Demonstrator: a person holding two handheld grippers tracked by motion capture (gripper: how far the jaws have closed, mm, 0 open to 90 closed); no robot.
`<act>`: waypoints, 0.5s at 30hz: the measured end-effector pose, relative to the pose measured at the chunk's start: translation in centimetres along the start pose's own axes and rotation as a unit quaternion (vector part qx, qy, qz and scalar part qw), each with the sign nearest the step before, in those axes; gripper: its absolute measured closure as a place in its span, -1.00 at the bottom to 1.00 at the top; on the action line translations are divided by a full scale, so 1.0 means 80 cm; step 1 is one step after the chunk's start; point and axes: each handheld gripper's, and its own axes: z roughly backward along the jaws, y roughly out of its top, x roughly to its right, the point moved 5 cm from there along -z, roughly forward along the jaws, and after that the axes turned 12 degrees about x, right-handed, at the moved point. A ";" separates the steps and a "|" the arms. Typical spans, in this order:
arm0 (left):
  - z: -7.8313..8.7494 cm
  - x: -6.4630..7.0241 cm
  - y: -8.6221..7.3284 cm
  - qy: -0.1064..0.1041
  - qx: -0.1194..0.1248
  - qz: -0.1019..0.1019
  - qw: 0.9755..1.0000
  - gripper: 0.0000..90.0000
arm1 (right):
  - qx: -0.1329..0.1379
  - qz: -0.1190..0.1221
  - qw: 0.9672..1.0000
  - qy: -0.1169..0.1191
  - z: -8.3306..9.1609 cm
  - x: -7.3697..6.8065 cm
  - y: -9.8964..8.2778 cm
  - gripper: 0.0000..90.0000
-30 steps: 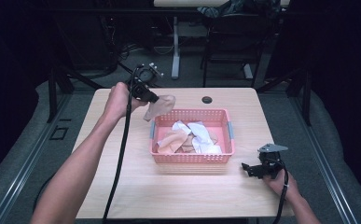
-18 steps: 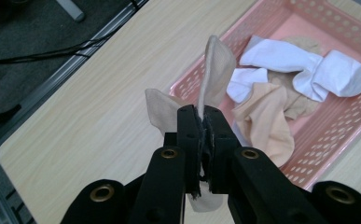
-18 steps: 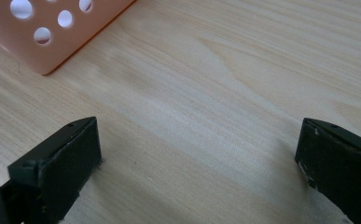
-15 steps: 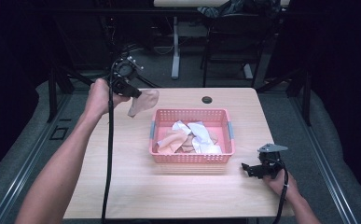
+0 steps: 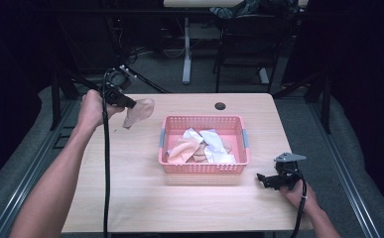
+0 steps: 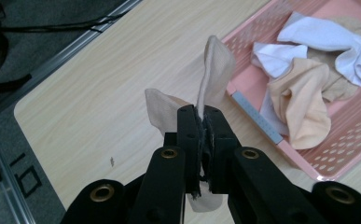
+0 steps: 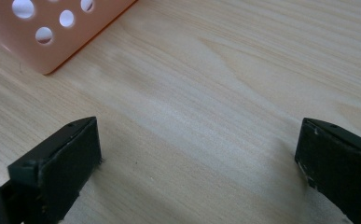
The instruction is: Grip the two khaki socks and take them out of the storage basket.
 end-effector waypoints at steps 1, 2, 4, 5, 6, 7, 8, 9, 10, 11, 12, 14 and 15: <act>-0.001 -0.003 -0.003 0.000 -0.003 0.000 1.000 0.92 | 0.000 0.000 1.000 0.000 0.000 0.000 0.000 -1.00; -0.002 -0.005 -0.007 0.002 -0.004 0.004 1.000 0.92 | 0.000 0.000 1.000 0.000 0.000 0.000 0.000 -1.00; -0.006 -0.009 -0.015 0.004 -0.011 0.011 1.000 0.92 | 0.000 0.000 1.000 0.000 0.000 0.000 0.000 -1.00; -0.007 -0.011 -0.018 0.004 -0.012 0.014 1.000 0.92 | 0.000 0.000 1.000 0.000 0.000 0.000 0.000 -1.00; -0.009 -0.013 -0.021 0.004 -0.012 0.018 1.000 0.92 | 0.000 0.000 1.000 0.000 0.000 0.000 0.000 -1.00; -0.011 -0.015 -0.025 0.004 -0.013 0.022 1.000 0.92 | 0.000 0.000 1.000 0.000 0.000 0.000 0.000 -1.00; -0.013 -0.017 -0.029 0.004 -0.015 0.026 1.000 0.92 | 0.000 0.000 1.000 0.000 0.000 0.000 0.000 -1.00; -0.016 -0.019 -0.033 0.003 -0.017 0.030 0.999 0.92 | 0.000 0.000 1.000 0.000 0.000 0.000 0.000 -1.00; -0.019 -0.020 -0.038 0.003 -0.018 0.034 0.999 0.92 | 0.000 0.000 1.000 0.000 0.000 0.000 0.000 -1.00; -0.021 -0.022 -0.042 0.004 -0.022 0.036 0.999 0.92 | 0.000 0.000 1.000 0.000 0.000 0.000 0.000 -1.00; -0.024 -0.024 -0.046 0.003 -0.024 0.039 0.999 0.92 | 0.000 0.000 1.000 0.002 0.000 0.000 0.000 -1.00; -0.029 -0.026 -0.054 0.003 -0.027 0.045 0.999 0.92 | 0.000 0.000 1.000 0.000 0.000 0.000 0.000 -1.00; -0.032 -0.027 -0.058 0.003 -0.027 0.050 0.998 0.92 | 0.000 0.000 1.000 -0.001 0.000 0.000 0.000 -1.00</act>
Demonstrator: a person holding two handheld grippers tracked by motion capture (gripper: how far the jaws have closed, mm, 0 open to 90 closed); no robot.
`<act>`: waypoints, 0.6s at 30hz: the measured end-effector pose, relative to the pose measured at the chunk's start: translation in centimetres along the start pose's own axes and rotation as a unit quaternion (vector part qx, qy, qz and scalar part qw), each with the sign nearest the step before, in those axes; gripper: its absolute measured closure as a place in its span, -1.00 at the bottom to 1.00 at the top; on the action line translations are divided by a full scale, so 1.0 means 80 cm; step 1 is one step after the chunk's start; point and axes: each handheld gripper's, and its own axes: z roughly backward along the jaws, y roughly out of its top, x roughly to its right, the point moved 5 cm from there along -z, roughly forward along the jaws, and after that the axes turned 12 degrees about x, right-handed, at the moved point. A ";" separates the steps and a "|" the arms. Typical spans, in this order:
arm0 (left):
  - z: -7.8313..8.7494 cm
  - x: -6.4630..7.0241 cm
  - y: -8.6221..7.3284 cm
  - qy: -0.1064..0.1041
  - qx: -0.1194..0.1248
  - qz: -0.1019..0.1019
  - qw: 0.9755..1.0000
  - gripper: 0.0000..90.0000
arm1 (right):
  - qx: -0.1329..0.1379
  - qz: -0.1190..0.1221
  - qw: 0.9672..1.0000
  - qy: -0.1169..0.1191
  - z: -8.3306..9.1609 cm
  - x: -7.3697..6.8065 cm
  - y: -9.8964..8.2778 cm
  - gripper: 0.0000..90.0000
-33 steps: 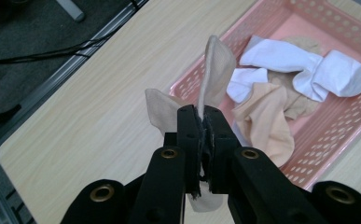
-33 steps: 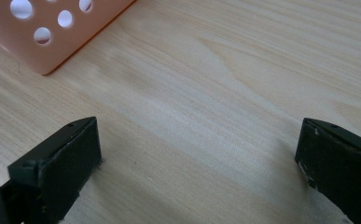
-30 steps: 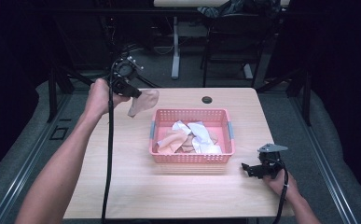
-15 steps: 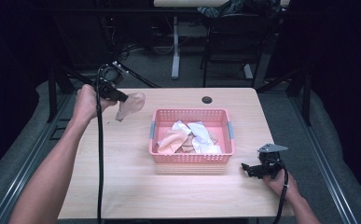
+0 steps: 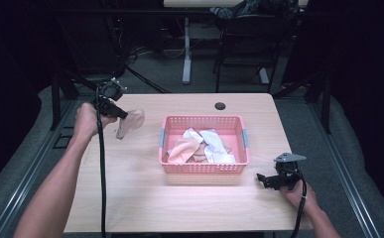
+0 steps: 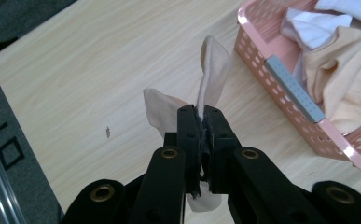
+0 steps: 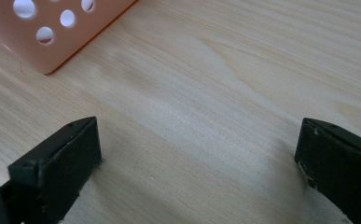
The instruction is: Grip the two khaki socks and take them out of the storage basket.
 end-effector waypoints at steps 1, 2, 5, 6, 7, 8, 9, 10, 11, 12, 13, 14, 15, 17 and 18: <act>-0.003 -0.001 -0.004 -0.001 -0.004 0.001 1.000 0.92 | 0.000 0.000 1.000 0.000 0.000 0.000 0.000 -1.00; -0.006 -0.003 -0.008 -0.002 -0.006 0.004 1.000 0.92 | 0.000 0.000 1.000 0.000 0.000 0.000 0.000 -1.00; -0.016 -0.006 -0.021 -0.006 -0.015 0.012 1.000 0.92 | -0.001 0.000 1.000 0.002 0.000 0.000 0.000 -1.00; -0.021 -0.007 -0.025 -0.009 -0.018 0.015 1.000 0.92 | -0.001 0.000 1.000 0.002 0.000 0.000 0.000 -1.00; -0.025 -0.008 -0.030 -0.010 -0.021 0.019 1.000 0.92 | 0.000 0.000 1.000 0.001 0.000 0.000 0.000 -1.00; -0.029 -0.009 -0.034 -0.011 -0.025 0.022 0.999 0.92 | -0.001 0.000 1.000 0.001 0.000 0.000 0.000 -1.00; -0.033 -0.009 -0.038 -0.012 -0.028 0.025 0.999 0.92 | 0.000 0.000 1.000 0.001 0.000 0.000 0.000 -1.00; -0.037 -0.010 -0.042 -0.013 -0.031 0.027 0.999 0.92 | 0.000 0.000 1.000 0.001 0.000 0.000 0.000 -1.00; -0.040 -0.010 -0.045 -0.014 -0.035 0.030 0.999 0.92 | 0.000 0.001 1.000 0.002 0.000 0.000 0.000 -1.00; -0.044 -0.010 -0.049 -0.015 -0.037 0.034 0.999 0.92 | 0.000 0.000 1.000 0.001 0.000 0.000 0.000 -1.00; -0.048 -0.011 -0.053 -0.016 -0.040 0.035 0.998 0.92 | 0.000 0.000 1.000 0.001 0.000 0.000 0.000 -1.00; -0.051 -0.011 -0.057 -0.017 -0.042 0.038 0.998 0.92 | 0.000 0.000 1.000 0.001 0.000 0.000 0.000 -1.00; -0.056 -0.011 -0.061 -0.017 -0.046 0.042 0.998 0.92 | 0.000 0.000 1.000 0.001 0.000 0.000 0.000 -1.00; -0.063 -0.011 -0.068 -0.019 -0.052 0.045 0.997 0.92 | 0.001 -0.002 1.000 0.002 0.000 0.000 0.000 -1.00; -0.067 -0.011 -0.071 -0.020 -0.055 0.048 0.997 0.92 | 0.001 -0.002 1.000 0.002 0.000 0.000 0.000 -1.00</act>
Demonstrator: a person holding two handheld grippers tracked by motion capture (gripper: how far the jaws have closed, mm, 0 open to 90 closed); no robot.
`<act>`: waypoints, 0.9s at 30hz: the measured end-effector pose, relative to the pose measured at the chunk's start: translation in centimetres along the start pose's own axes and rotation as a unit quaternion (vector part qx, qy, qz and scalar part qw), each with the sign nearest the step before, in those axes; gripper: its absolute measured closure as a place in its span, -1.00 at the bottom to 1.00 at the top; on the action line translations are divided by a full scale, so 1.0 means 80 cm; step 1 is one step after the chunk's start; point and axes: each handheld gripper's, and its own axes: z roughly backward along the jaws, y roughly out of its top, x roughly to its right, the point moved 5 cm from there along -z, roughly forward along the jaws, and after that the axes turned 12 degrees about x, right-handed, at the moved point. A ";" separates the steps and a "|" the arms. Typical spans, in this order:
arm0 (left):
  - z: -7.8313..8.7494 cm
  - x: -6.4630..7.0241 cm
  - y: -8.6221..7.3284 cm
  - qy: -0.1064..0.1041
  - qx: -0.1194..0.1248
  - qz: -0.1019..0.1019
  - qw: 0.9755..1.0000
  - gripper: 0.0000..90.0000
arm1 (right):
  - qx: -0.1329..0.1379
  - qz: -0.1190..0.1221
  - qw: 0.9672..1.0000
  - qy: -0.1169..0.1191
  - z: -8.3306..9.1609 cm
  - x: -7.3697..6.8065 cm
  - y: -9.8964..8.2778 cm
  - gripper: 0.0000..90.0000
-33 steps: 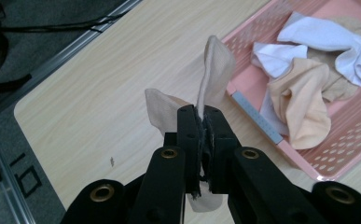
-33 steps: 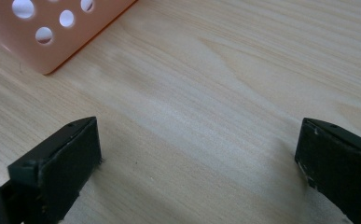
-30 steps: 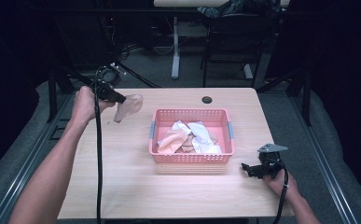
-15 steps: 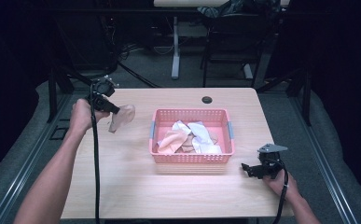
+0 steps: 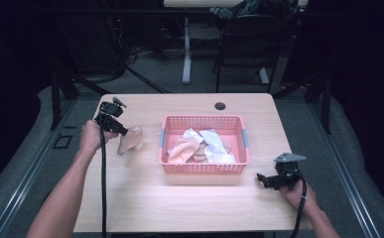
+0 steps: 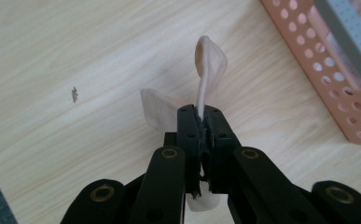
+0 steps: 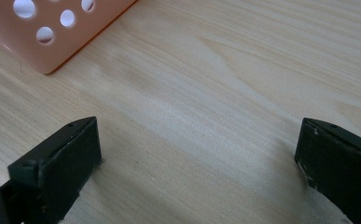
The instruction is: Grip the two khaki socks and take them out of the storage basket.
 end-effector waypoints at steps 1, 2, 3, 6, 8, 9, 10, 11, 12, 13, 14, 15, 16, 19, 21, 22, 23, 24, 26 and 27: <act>-0.003 0.000 -0.002 -0.003 -0.001 0.005 1.000 0.92 | 0.000 0.000 1.000 0.000 0.000 0.000 0.000 -1.00; -0.008 0.001 -0.005 -0.005 -0.006 0.006 1.000 0.92 | 0.000 0.000 1.000 0.000 0.000 0.000 0.000 -1.00; -0.012 0.001 -0.007 -0.005 -0.010 0.008 1.000 0.92 | 0.000 0.000 1.000 0.000 0.000 0.000 0.000 -1.00; -0.025 0.001 -0.016 -0.012 -0.017 0.017 1.000 0.92 | 0.000 0.000 1.000 0.000 0.000 0.000 0.000 -1.00; -0.035 0.003 -0.023 -0.015 -0.023 0.027 0.999 0.92 | 0.000 -0.001 1.000 0.000 0.000 0.000 0.000 -1.00; -0.040 0.003 -0.026 -0.017 -0.025 0.030 0.999 0.92 | 0.000 0.000 1.000 0.000 0.000 0.000 0.000 -1.00; -0.045 0.004 -0.030 -0.019 -0.028 0.035 0.999 0.91 | 0.000 -0.001 1.000 -0.001 0.000 0.000 0.000 -1.00; -0.050 0.004 -0.033 -0.019 -0.027 0.039 0.999 0.91 | 0.000 -0.001 1.000 0.000 0.000 0.000 0.000 -1.00; -0.053 0.004 -0.036 -0.021 -0.030 0.041 0.998 0.91 | 0.000 -0.001 1.000 0.000 0.000 0.000 0.000 -1.00; -0.057 0.004 -0.038 -0.021 -0.032 0.043 0.998 0.91 | 0.000 -0.001 1.000 0.000 0.000 0.000 0.000 -1.00; -0.061 0.004 -0.041 -0.022 -0.033 0.046 0.998 0.91 | 0.000 -0.001 1.000 0.000 0.000 0.000 0.000 -1.00; -0.064 0.005 -0.043 -0.022 -0.033 0.048 0.998 0.91 | 0.000 -0.001 1.000 0.000 0.000 0.000 0.000 -1.00; -0.067 0.004 -0.045 -0.023 -0.036 0.052 0.998 0.91 | 0.000 -0.001 1.000 0.000 0.000 0.000 0.000 -1.00; -0.074 0.004 -0.049 -0.026 -0.040 0.059 0.997 0.90 | 0.000 -0.001 1.000 0.000 0.000 0.000 0.000 -1.00; -0.077 0.005 -0.051 -0.029 -0.041 0.065 0.997 0.83 | 0.000 -0.001 1.000 0.000 0.000 0.000 0.000 -1.00; -0.077 0.005 -0.051 -0.030 -0.039 0.067 0.997 0.58 | 0.000 -0.001 1.000 0.000 0.000 0.000 0.000 -1.00; -0.076 0.005 -0.051 -0.032 -0.035 0.069 0.996 0.58 | 0.000 -0.001 1.000 0.000 0.000 0.000 0.000 -1.00; -0.074 0.005 -0.050 -0.035 -0.032 0.067 0.997 0.34 | 0.000 -0.001 1.000 0.000 0.000 0.000 0.000 -1.00; -0.066 0.006 -0.045 -0.037 -0.022 0.068 0.997 0.22 | 0.000 0.000 1.000 0.000 0.000 0.000 0.000 -1.00; -0.059 0.007 -0.040 -0.037 -0.012 0.064 0.997 0.09 | 0.000 -0.001 1.000 0.000 0.000 0.000 0.000 -1.00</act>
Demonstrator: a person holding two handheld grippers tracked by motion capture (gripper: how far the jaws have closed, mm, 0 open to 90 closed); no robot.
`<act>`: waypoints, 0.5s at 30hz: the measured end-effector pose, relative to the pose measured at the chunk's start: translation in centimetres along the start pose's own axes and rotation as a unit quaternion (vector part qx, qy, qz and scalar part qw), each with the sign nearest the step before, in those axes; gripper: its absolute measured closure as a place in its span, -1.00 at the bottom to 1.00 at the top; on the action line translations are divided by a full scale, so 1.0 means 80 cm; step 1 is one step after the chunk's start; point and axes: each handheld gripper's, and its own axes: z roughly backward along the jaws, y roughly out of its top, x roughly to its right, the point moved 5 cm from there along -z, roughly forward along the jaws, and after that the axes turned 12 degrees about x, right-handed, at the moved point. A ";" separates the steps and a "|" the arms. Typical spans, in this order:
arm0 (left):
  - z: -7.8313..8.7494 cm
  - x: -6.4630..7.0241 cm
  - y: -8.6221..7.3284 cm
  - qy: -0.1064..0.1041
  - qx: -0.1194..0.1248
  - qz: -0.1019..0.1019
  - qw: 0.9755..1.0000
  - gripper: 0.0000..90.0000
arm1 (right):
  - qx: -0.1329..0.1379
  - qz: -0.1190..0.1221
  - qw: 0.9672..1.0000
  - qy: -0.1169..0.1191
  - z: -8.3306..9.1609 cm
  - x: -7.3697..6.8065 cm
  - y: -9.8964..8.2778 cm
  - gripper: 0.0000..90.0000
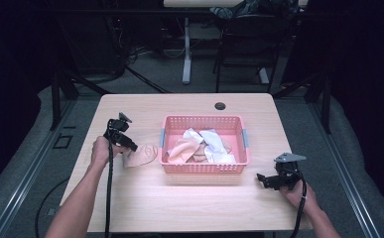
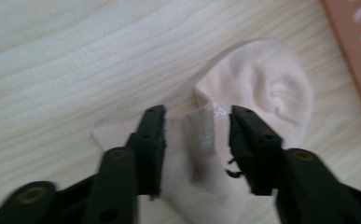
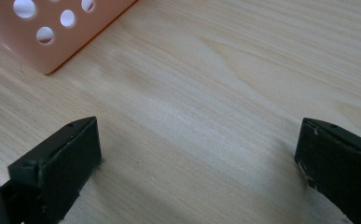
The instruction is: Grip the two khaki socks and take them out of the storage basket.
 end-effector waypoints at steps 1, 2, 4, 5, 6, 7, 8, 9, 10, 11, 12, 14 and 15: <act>0.004 0.001 0.003 -0.001 0.002 0.000 1.000 0.01 | 0.000 0.000 1.000 0.000 0.000 0.000 0.000 -1.00; 0.010 0.003 0.008 -0.002 0.007 -0.002 1.000 -0.11 | 0.000 0.000 1.000 0.000 0.000 0.000 0.000 -1.00; 0.023 0.008 0.019 0.001 0.019 -0.010 1.000 -0.32 | 0.000 0.000 1.000 0.000 0.000 0.000 0.000 -1.00; 0.031 0.012 0.027 0.000 0.027 -0.014 1.000 -0.44 | 0.000 0.000 1.000 0.000 0.000 0.000 0.000 -1.00; 0.036 0.015 0.032 0.002 0.029 -0.018 0.999 -0.54 | 0.000 0.000 1.000 0.000 0.000 0.000 0.000 -1.00; 0.043 0.020 0.041 0.001 0.041 -0.021 0.999 -0.60 | 0.000 0.000 1.000 0.000 0.000 0.000 0.000 -1.00; 0.048 0.023 0.046 -0.002 0.044 -0.025 0.999 -0.64 | 0.000 0.000 1.000 0.000 0.000 0.000 0.000 -1.00; 0.052 0.028 0.052 -0.003 0.049 -0.033 0.998 -0.66 | 0.000 0.000 1.000 0.000 0.000 0.000 0.000 -1.00; 0.057 0.034 0.060 -0.003 0.054 -0.039 0.998 -0.68 | 0.000 0.000 1.000 0.000 0.000 0.000 0.000 -1.00; 0.060 0.037 0.065 -0.003 0.056 -0.046 0.997 -0.72 | 0.000 0.000 1.000 0.000 0.000 0.000 0.000 -1.00; 0.062 0.042 0.071 -0.005 0.058 -0.052 0.997 -0.75 | 0.000 0.000 1.000 0.000 0.000 0.000 0.000 -1.00; 0.064 0.054 0.081 -0.010 0.065 -0.066 0.996 -0.83 | 0.000 0.000 1.000 0.000 0.000 0.000 0.000 -1.00; 0.064 0.060 0.086 -0.011 0.066 -0.072 0.995 -0.84 | 0.000 0.000 1.000 0.000 0.000 0.000 0.000 -1.00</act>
